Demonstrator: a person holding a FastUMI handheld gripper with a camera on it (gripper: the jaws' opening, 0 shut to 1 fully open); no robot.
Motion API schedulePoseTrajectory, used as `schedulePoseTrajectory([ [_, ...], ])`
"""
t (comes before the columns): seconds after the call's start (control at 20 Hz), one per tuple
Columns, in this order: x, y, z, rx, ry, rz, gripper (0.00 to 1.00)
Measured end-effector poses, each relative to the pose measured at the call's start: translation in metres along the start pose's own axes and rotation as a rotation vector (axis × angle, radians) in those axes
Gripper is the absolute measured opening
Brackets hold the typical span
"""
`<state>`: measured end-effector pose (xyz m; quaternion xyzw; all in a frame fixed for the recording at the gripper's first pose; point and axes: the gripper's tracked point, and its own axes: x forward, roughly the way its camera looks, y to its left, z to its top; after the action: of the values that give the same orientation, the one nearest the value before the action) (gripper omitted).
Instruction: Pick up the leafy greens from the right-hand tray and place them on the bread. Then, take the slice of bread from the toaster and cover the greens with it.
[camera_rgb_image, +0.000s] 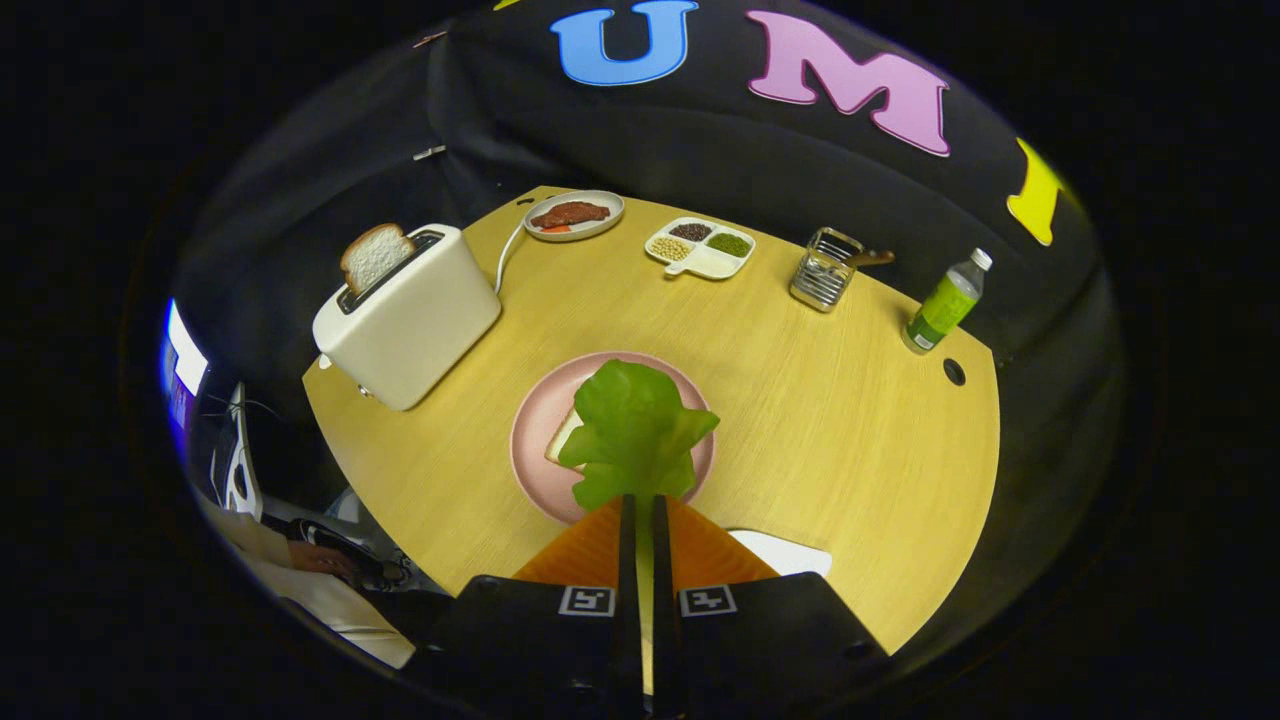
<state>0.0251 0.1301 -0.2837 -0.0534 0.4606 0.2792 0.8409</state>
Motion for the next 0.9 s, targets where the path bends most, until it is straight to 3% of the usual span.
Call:
schedulePoseTrajectory([
  [0.6,0.053,0.025,0.034,-0.021,0.079,0.016,0.09],
  [0.7,0.059,0.018,0.037,-0.026,0.075,-0.005,0.13],
  [0.75,0.064,0.015,0.035,-0.023,0.079,-0.013,0.20],
  [0.9,0.067,0.012,0.034,-0.022,0.086,-0.025,0.69],
])
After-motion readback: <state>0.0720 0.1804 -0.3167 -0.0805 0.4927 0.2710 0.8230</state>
